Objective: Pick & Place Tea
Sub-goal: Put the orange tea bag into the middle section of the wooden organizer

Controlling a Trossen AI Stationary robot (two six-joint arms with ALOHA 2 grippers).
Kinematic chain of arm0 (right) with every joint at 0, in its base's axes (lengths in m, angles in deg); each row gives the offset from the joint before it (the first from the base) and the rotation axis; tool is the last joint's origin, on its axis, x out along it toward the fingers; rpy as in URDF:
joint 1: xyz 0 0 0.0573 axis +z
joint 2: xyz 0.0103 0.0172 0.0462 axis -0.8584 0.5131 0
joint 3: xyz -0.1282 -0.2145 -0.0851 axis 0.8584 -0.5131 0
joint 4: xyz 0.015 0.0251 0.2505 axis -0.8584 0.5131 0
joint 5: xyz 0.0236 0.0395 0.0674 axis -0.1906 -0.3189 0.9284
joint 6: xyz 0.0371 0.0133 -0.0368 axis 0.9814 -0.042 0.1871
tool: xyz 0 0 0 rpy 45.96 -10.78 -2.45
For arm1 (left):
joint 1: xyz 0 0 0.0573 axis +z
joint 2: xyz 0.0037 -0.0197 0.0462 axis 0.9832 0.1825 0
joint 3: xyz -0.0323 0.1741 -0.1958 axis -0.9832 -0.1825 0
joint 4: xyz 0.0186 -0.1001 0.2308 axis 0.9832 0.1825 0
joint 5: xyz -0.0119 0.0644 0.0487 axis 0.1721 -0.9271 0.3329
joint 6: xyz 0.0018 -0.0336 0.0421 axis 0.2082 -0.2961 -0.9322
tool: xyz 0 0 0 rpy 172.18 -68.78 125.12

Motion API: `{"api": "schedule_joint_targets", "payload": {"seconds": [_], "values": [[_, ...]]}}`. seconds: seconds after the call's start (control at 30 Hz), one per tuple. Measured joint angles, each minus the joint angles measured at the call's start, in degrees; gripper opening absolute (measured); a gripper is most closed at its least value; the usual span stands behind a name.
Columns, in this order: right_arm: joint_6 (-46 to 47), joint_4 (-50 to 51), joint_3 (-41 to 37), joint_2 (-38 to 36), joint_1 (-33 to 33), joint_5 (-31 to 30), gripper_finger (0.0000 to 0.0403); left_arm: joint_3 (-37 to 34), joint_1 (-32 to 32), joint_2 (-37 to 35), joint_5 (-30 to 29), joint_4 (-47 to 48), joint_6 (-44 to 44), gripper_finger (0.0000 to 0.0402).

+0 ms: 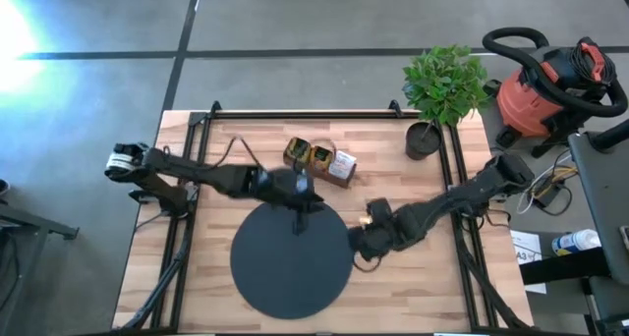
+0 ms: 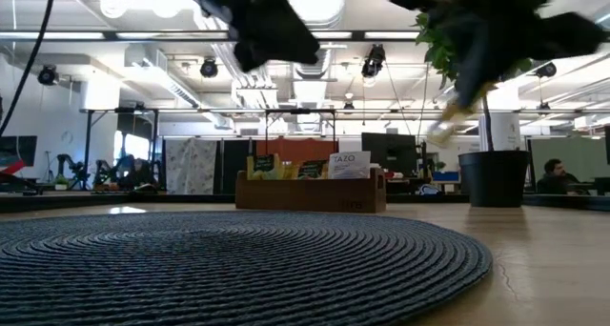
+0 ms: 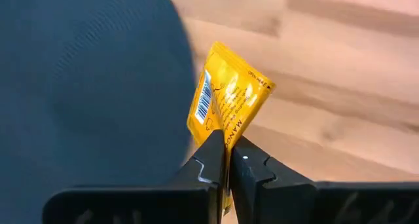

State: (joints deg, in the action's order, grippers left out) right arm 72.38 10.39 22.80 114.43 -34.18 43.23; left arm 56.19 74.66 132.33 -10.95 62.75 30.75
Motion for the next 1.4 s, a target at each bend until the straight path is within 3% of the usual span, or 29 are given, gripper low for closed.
{"api": "schedule_joint_targets", "payload": {"seconds": [0.17, 0.27, 0.33, 0.53, 0.7, 0.8, 1.07, 1.23, 1.4], "values": [[-2.1, -9.2, -2.0, -4.2, -6.5, -1.5, 0.0013, 0.0, -9.4, 0.0, -20.3, 1.0, -4.2, 0.0108], [-2.7, -16.0, -3.4, -6.2, -10.9, -1.6, 0.0013, -0.1, -14.4, 0.8, -35.4, 0.7, -5.4, 0.0108], [-3.2, -20.1, -3.8, -6.6, -13.6, -1.4, 0.0013, -0.4, -16.5, 1.9, -41.6, -0.2, -6.2, 0.0108], [-5.1, -29.3, -3.8, -6.8, -19.6, 3.7, 0.0013, -1.0, -18.0, 4.6, -45.0, -4.1, -11.5, 0.0108], [-3.3, -29.8, -3.8, -6.7, -20.8, 4.2, 0.0013, -1.0, -17.6, 5.6, -54.7, -5.4, -12.0, 0.0108], [-0.9, -30.2, -3.9, -6.6, -21.3, 4.5, 0.0013, -1.0, -16.7, 5.7, -55.6, -5.4, -12.0, 0.0108], [0.4, -32.6, -3.8, -6.6, -22.3, 4.6, 0.0013, -1.1, -12.7, 8.2, -49.3, -6.2, -15.0, 0.0108], [1.0, -33.1, -3.8, -6.6, -22.5, 4.6, 0.0013, -1.1, -11.1, 10.7, -49.2, -10.4, -21.8, 0.0108], [1.6, -33.4, -3.8, -6.6, -22.5, 4.8, 0.0013, -1.1, -9.2, 11.2, -49.3, -12.6, -21.5, 0.0108]]}}
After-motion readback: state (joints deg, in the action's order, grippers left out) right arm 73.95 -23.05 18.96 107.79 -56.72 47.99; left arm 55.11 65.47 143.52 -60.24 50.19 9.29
